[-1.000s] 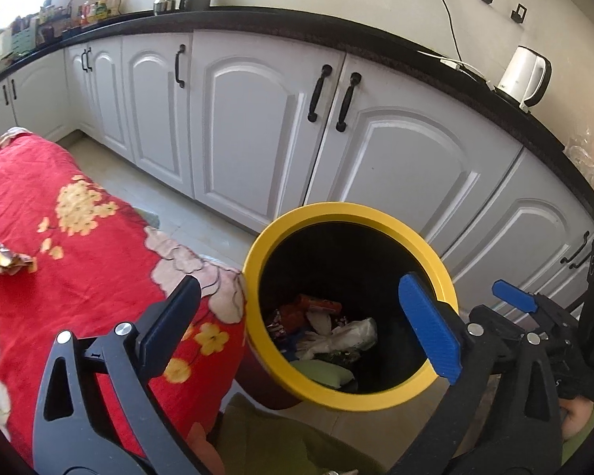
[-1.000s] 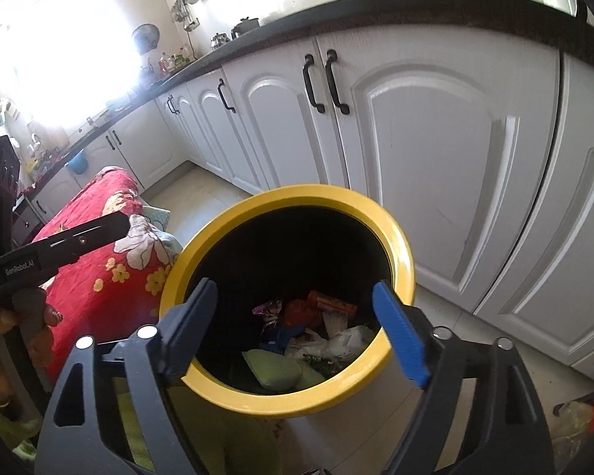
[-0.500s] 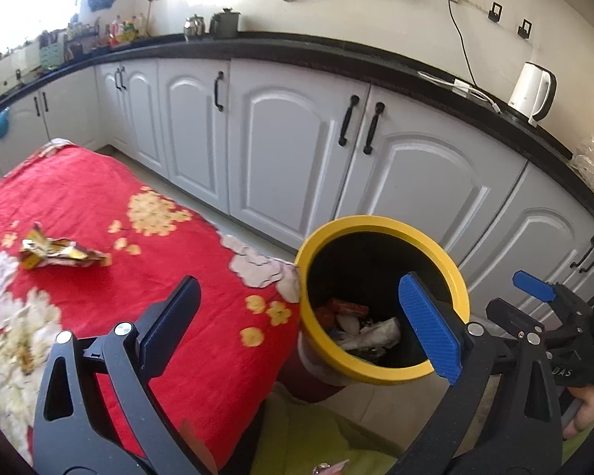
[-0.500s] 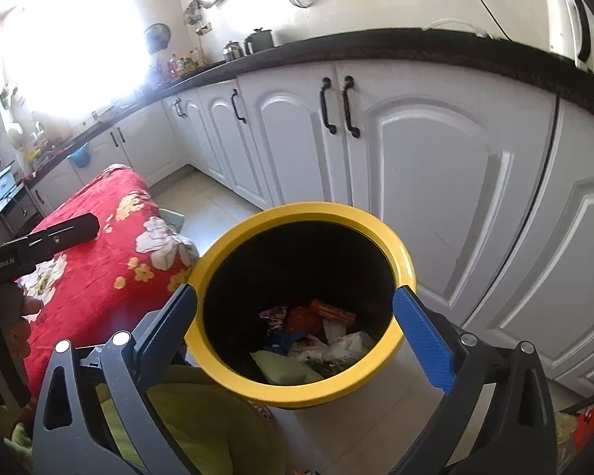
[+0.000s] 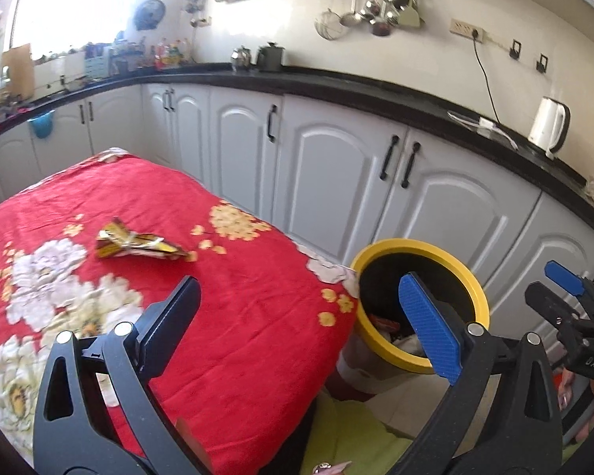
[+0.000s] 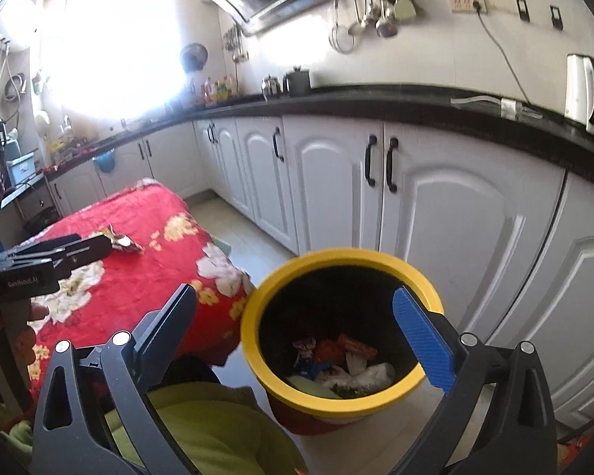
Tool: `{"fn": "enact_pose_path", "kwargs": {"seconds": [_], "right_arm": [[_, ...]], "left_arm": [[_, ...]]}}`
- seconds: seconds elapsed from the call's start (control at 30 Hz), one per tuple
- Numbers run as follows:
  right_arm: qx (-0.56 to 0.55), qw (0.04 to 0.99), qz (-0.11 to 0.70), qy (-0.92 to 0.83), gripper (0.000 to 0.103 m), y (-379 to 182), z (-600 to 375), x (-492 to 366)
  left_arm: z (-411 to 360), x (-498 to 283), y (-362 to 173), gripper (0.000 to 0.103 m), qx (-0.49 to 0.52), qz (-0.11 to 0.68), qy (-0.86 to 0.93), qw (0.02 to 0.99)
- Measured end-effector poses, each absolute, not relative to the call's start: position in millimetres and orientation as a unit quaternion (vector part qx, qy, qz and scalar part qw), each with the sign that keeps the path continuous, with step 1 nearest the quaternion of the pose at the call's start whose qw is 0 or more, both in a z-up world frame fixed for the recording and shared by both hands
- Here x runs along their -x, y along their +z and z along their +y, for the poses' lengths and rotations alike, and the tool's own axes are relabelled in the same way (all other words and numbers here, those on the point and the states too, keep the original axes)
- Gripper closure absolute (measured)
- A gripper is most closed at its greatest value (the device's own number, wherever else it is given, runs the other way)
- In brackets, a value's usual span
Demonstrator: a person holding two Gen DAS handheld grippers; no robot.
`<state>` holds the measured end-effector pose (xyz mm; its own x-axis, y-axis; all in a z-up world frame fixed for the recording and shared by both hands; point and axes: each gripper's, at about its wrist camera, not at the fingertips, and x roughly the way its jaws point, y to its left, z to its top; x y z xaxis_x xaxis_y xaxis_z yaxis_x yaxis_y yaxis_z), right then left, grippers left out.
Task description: Collect trash
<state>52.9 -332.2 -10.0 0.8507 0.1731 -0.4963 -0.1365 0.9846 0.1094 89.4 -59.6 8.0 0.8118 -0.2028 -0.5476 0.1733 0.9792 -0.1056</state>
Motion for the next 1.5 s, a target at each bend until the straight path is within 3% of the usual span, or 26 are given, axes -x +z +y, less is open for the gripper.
{"fn": "enact_pose_path", "kwargs": {"seconds": [0.37,0.87,1.5], "right_arm": [[-0.017,0.972,0.214,0.09,0.006,6.5,-307.5,-26.7],[0.001,0.995,0.068,0.076,0.006,19.7,-265.9,29.9],[0.025,0.992,0.088,0.081,0.006,3.7,-252.4,25.5]], "left_arm": [[-30.9,-50.7,23.7,0.011,0.031,0.237,-0.064,0.969],[-33.7,7.8,26.1,0.011,0.008,0.147,-0.058,0.987],[-32.2,7.9,17.7,0.011,0.021,0.158,-0.052,0.986]]}}
